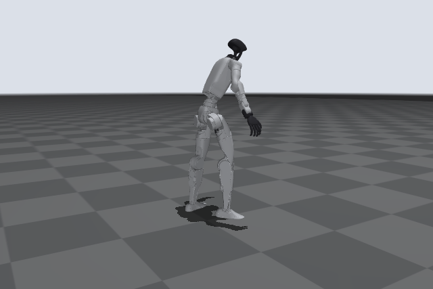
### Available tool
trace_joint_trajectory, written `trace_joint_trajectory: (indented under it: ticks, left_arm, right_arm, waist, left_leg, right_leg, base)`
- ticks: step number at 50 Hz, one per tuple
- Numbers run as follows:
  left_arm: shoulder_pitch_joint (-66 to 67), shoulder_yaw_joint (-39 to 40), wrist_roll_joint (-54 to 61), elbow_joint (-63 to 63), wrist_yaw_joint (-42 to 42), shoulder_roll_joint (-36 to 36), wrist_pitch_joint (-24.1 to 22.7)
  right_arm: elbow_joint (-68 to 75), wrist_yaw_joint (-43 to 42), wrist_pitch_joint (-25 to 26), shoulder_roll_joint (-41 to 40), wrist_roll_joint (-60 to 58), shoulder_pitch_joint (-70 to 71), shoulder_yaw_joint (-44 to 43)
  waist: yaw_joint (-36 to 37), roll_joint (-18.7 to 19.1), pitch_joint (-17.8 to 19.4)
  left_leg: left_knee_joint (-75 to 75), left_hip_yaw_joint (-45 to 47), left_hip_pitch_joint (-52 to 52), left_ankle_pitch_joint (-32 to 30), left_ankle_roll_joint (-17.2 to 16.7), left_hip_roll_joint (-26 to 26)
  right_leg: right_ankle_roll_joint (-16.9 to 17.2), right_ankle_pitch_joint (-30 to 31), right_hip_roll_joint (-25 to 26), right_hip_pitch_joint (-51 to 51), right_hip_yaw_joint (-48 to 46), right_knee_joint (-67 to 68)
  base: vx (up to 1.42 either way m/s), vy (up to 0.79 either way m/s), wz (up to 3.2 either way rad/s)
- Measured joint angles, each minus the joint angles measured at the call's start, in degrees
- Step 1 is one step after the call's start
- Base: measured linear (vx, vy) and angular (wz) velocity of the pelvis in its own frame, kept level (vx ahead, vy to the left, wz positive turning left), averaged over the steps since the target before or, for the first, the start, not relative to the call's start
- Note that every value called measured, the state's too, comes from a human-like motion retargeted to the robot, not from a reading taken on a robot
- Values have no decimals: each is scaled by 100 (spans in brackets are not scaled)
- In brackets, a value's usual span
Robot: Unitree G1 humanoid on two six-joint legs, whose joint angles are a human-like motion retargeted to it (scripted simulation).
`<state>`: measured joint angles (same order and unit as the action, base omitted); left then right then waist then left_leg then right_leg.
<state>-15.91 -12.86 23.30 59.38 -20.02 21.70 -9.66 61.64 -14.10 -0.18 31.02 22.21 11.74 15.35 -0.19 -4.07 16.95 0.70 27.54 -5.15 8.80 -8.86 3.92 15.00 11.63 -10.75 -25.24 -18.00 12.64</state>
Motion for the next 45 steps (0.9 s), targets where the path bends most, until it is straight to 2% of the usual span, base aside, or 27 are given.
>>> trace_joint_trajectory:
  ticks: [5,8,12,15,19,25,29,33,36,39,41,43,45]
  left_arm:
    - [-848,106,44,468,-148,-34,13]
    - [-1088,-9,41,219,-93,-37,-70]
    - [-944,-209,23,-563,125,-77,-267]
    - [-587,-283,225,-1131,478,-123,-398]
    - [150,-209,711,-1512,892,-165,-304]
    - [1447,257,544,-1331,861,-388,20]
    - [2017,441,-28,-628,520,-501,146]
    - [2239,435,-440,354,495,-504,390]
    - [2283,391,-642,826,472,-466,521]
    - [2404,419,-718,833,423,-420,482]
    - [2553,523,-699,649,457,-399,362]
    - [2703,681,-622,423,532,-397,217]
    - [2776,830,-504,244,593,-399,99]
  right_arm:
    - [-80,319,75,-297,-420,-267,159]
    - [-63,458,125,-346,-486,-338,115]
    - [63,363,169,-369,-641,-521,-76]
    - [284,233,208,-388,-819,-626,-177]
    - [725,243,372,-455,-988,-523,-136]
    - [1008,383,443,-563,-1435,-138,126]
    - [614,124,308,-672,-1831,19,278]
    - [-44,64,226,-728,-1863,87,678]
    - [-529,107,158,-693,-1861,146,1025]
    - [-966,114,27,-612,-1949,122,1252]
    - [-1192,128,-87,-563,-2039,17,1307]
    - [-1326,172,-171,-536,-2134,-136,1303]
    - [-1320,219,-202,-547,-2229,-285,1263]
  waist:
    - [-355,-229,-121]
    - [-495,-271,-180]
    - [-529,-185,-380]
    - [-416,-83,-566]
    - [-238,44,-727]
    - [-310,295,-1009]
    - [-144,370,-1090]
    - [168,311,-1106]
    - [383,222,-1060]
    - [558,268,-994]
    - [643,402,-967]
    - [706,478,-967]
    - [729,466,-1043]
  left_leg:
    - [-209,-5,568,206,-328,-7]
    - [-345,8,913,316,-454,22]
    - [-549,-12,1390,413,-430,17]
    - [-857,-35,1690,338,-286,15]
    - [-2065,-59,1720,-35,114,154]
    - [-4988,-177,541,-453,866,648]
    - [-5652,8,-138,-104,966,850]
    - [-4909,477,-495,37,806,880]
    - [-3310,792,-535,-238,573,630]
    - [-1086,886,-351,-747,167,320]
    - [98,818,-236,-949,-180,300]
    - [427,689,-339,-795,-506,445]
    - [430,506,-562,-678,-614,520]
  right_leg:
    - [0,-30,314,307,-410,-1230]
    - [0,-186,501,440,-393,-1587]
    - [0,-317,579,820,-199,-1693]
    - [0,-243,523,1200,-92,-1630]
    - [0,-358,337,1735,98,-1408]
    - [0,-994,-93,2156,257,-781]
    - [0,-1265,-156,2297,420,-569]
    - [0,-1423,-193,2440,650,-569]
    - [0,-1557,-268,2532,794,-564]
    - [0,-1721,-205,2687,868,-530]
    - [0,-1847,-48,2877,873,-517]
    - [0,-1959,60,3096,866,-537]
    - [0,-2035,89,3224,815,-557]
  base:
    - [29,-23,23]
    - [37,-23,12]
    - [50,-10,3]
    - [56,-8,-21]
    - [58,-4,-38]
    - [51,6,-2]
    - [40,-3,-35]
    - [35,-2,-56]
    - [35,3,-44]
    - [39,11,-30]
    - [46,18,-18]
    - [48,19,-7]
    - [47,21,7]
